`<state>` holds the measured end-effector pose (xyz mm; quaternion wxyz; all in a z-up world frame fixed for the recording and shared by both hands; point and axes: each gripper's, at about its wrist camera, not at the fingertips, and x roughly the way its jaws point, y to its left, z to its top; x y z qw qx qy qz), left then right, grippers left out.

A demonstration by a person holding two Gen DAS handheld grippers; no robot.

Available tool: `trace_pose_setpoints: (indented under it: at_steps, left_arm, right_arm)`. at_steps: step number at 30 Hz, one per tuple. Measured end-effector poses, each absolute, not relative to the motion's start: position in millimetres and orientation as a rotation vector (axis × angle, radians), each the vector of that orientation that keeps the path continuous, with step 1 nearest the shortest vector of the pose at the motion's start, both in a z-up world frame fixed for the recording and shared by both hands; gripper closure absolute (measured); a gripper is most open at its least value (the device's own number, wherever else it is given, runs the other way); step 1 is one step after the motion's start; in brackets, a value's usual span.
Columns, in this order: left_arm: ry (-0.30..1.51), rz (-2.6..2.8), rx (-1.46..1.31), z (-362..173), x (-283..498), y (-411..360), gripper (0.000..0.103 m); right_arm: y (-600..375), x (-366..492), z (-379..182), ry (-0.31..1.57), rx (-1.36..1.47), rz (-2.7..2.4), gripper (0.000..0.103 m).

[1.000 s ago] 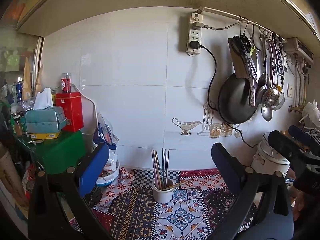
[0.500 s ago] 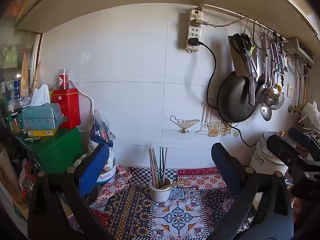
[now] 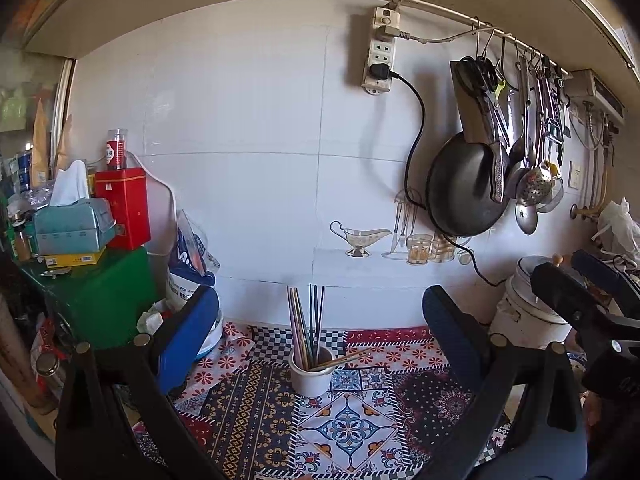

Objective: Organize utensils

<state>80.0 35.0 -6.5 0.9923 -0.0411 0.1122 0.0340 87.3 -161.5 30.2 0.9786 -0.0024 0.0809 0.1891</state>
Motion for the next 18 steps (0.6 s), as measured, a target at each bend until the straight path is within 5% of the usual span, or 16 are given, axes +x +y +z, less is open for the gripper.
trace_pose_setpoints:
  at_steps: [18]
  left_arm:
    - [0.215, 0.070, -0.077, -5.5, 83.8, 35.0, 0.001]
  right_arm:
    - [-168.2, 97.4, 31.6, 0.168, 0.019, 0.384, 0.000]
